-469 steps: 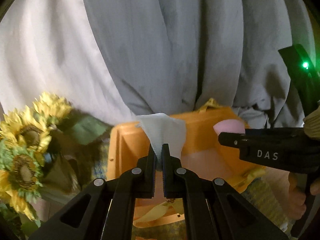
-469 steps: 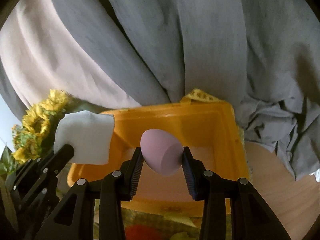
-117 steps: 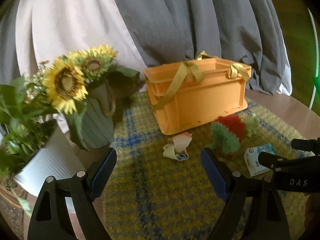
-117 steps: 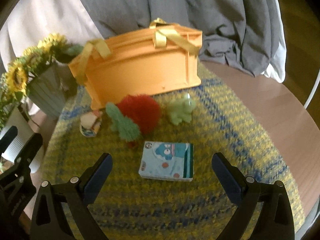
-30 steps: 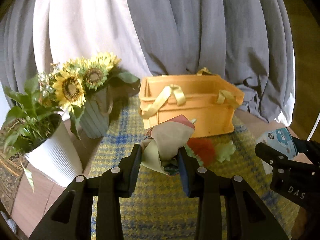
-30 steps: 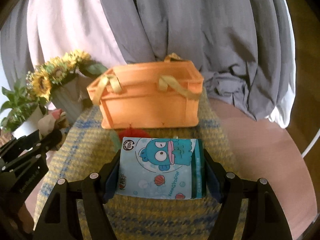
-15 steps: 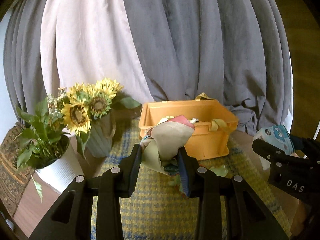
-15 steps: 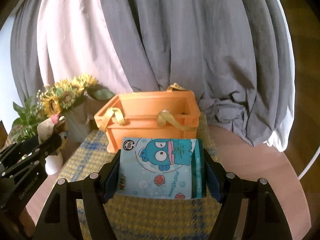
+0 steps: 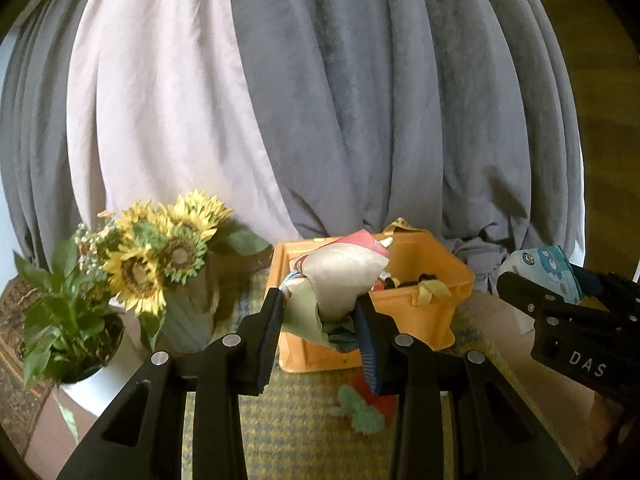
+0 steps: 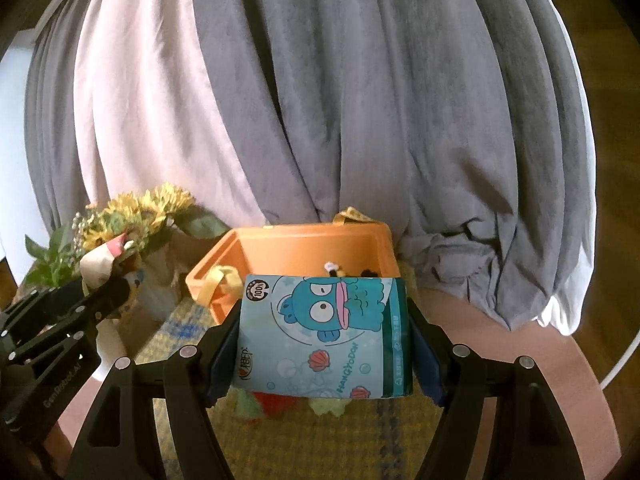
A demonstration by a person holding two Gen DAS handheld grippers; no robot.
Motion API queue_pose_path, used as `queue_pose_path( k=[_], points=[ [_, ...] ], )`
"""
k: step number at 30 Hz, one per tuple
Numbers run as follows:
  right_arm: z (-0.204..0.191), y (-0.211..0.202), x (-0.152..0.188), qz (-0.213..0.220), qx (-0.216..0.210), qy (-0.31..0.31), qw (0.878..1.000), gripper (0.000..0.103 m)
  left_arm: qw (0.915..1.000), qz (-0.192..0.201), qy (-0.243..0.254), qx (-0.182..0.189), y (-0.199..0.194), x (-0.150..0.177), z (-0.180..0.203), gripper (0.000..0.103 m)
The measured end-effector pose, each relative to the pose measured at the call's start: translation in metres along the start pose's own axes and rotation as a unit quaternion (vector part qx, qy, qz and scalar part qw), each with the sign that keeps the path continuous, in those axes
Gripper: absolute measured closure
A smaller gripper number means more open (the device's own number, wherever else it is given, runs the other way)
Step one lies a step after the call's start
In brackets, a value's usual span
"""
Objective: Organize soft objects
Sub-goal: 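Lift the cloth and tissue pack and carry both over the orange crate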
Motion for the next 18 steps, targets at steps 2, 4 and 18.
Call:
queue_pose_path(
  k=[2,4,18],
  points=[
    [0.001,0.006,-0.007,0.002,-0.003,0.004,1.0,0.03,1.0,0.006,0.002,0.001,0.005,-0.005,0.0,0.068],
    [0.0,0.011,-0.01,0.005,-0.005,0.005,1.0,0.03,0.9999,0.01,0.002,0.002,0.01,-0.009,-0.001,0.068],
    [-0.006,0.048,-0.05,0.037,-0.02,0.0,0.999,0.03,0.9976,0.064,0.019,-0.017,0.043,-0.051,-0.011,0.068]
  ],
)
Point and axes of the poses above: each gripper's, at about its wrist camera, not at the fingertips, and y roughly the way its jaws point, z to its right, x to its underside, the point moved 2 cm from there along y, roughly the way its jaws point, and after that the axes turned 6 degrees about y, right-handed, at the moved point
